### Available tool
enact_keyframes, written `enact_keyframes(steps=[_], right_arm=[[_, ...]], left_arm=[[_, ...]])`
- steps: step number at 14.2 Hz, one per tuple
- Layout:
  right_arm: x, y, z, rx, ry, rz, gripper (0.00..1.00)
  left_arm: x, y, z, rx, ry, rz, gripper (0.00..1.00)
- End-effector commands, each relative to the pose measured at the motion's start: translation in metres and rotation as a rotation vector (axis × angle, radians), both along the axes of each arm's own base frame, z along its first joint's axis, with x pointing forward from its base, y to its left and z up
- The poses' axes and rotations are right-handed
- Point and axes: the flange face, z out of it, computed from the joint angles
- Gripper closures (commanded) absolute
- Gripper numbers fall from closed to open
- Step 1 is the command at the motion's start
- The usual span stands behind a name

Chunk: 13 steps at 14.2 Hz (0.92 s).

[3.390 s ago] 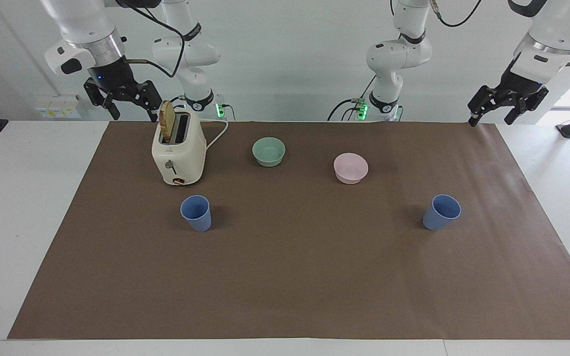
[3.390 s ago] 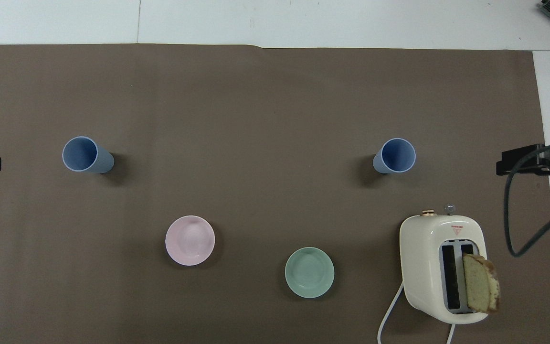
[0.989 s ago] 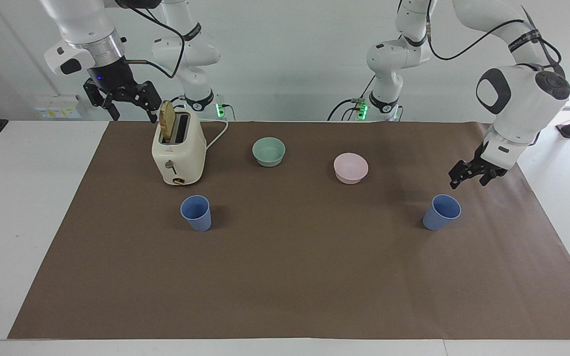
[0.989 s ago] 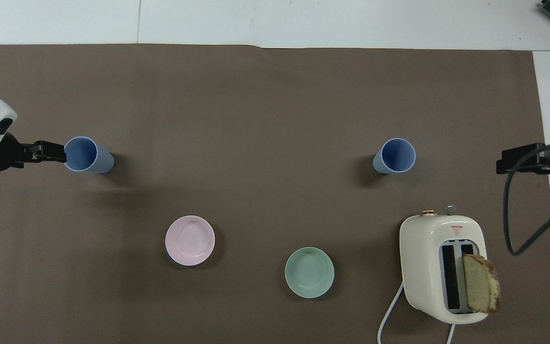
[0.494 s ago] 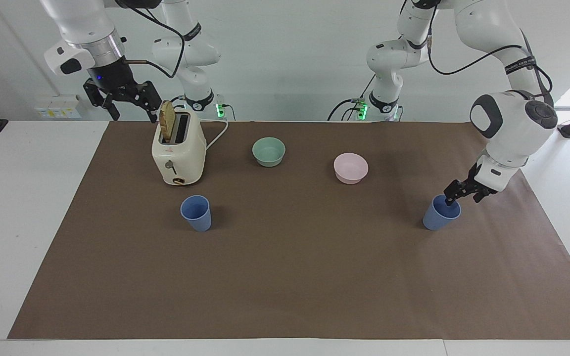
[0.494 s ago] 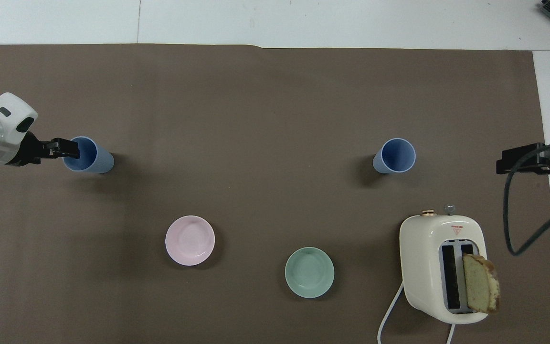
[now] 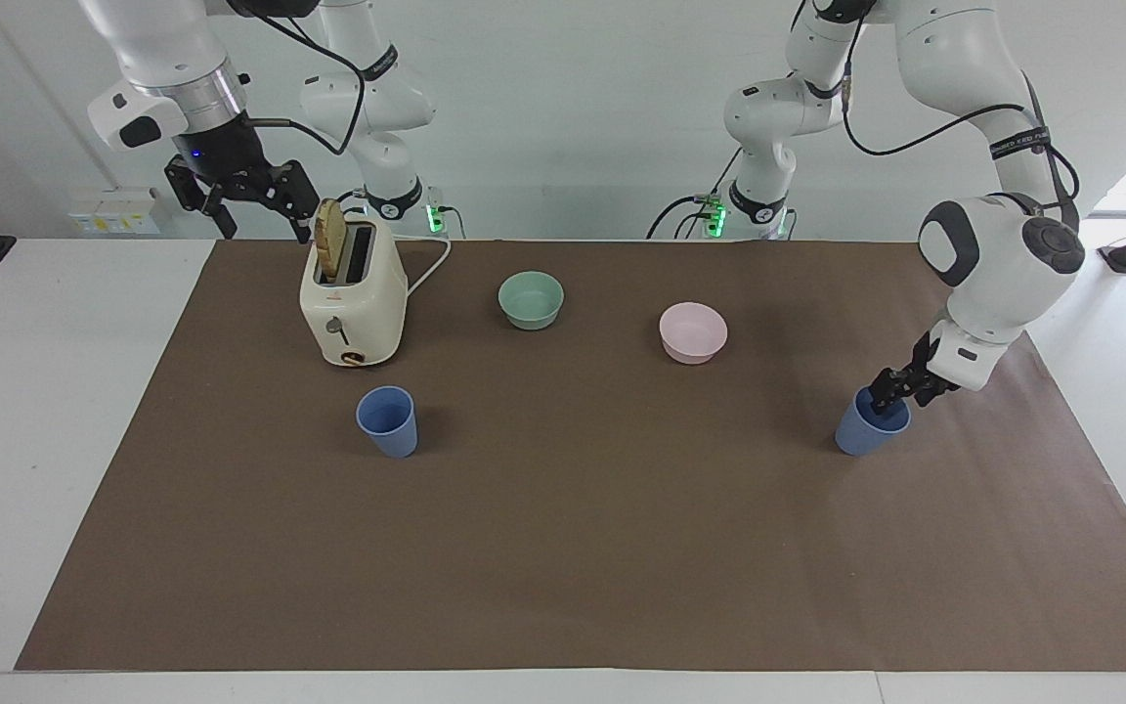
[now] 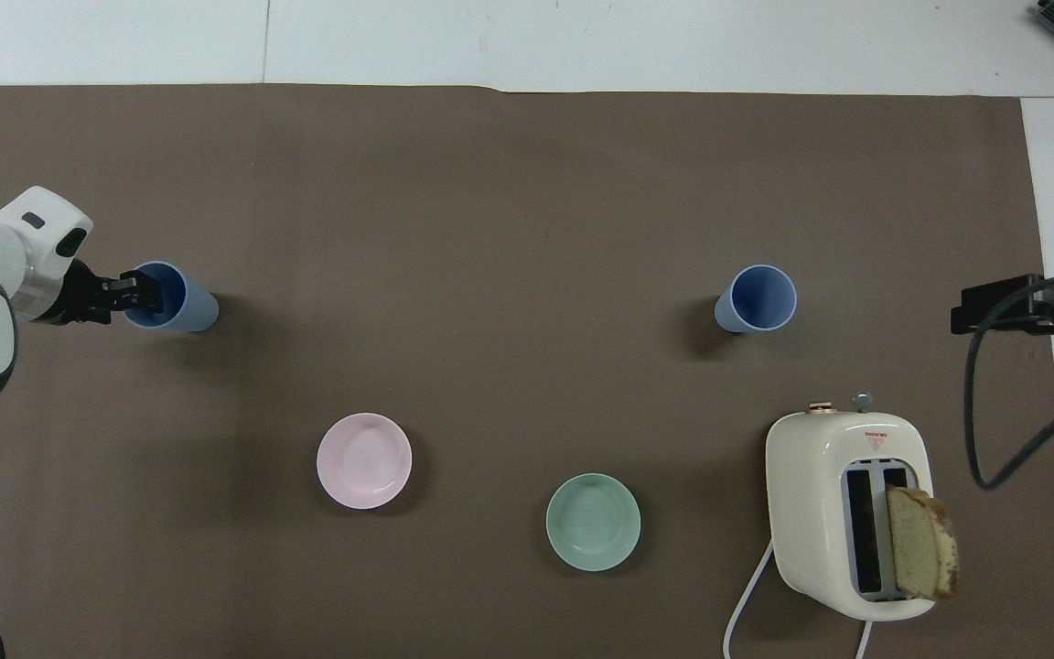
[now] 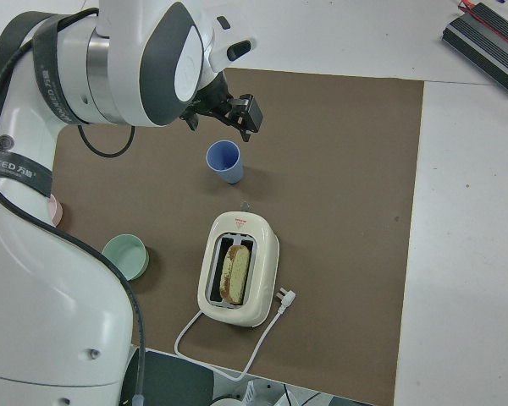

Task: Stack blue cups with both arms
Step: 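Carry the blue cup with the left gripper toward the table center and set it down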

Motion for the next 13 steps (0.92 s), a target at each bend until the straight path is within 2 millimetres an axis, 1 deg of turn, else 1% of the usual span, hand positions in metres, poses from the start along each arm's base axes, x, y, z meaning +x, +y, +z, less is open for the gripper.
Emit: enact_keyframes(steps=[1,2,6,7,8,9,10,11,12,13], right_arm=[[-0.007,-0.003,0.000,0.008,-0.011,0.012,0.00],[-0.007,-0.002,-0.001,0.008,-0.009,0.014,0.00],[-0.008,-0.004,-0.001,0.008,-0.009,0.009,0.00],[-0.008,-0.002,-0.001,0.008,-0.009,0.012,0.00],[-0.009,-0.003,-0.002,0.008,-0.006,0.011,0.00],[-0.009,-0.002,-0.002,0.008,-0.008,0.012,0.00],[-0.009,-0.004,-0.002,0.008,-0.008,0.011,0.00],[-0.009,-0.003,-0.002,0.008,-0.008,0.012,0.00],[-0.009,-0.002,-0.002,0.008,-0.006,0.012,0.00],[-0.009,-0.002,-0.002,0.008,-0.008,0.012,0.00]], left_arm=[[-0.002,-0.002,-0.002,0.017,-0.014,0.016,0.93],[-0.002,-0.002,-0.002,0.017,-0.015,0.016,1.00],[0.000,-0.005,-0.001,0.014,-0.017,0.014,1.00],[0.001,-0.010,0.001,0.013,-0.015,0.012,1.00],[0.001,-0.018,0.008,0.010,-0.013,0.021,1.00],[0.002,-0.028,0.021,-0.001,-0.001,0.038,1.00],[0.008,-0.045,0.043,-0.014,0.021,0.048,1.00],[0.010,-0.067,0.058,-0.021,0.040,0.051,1.00],[0.011,-0.090,0.066,-0.025,0.044,0.080,1.00],[0.007,-0.124,0.069,-0.033,0.043,0.114,1.00]])
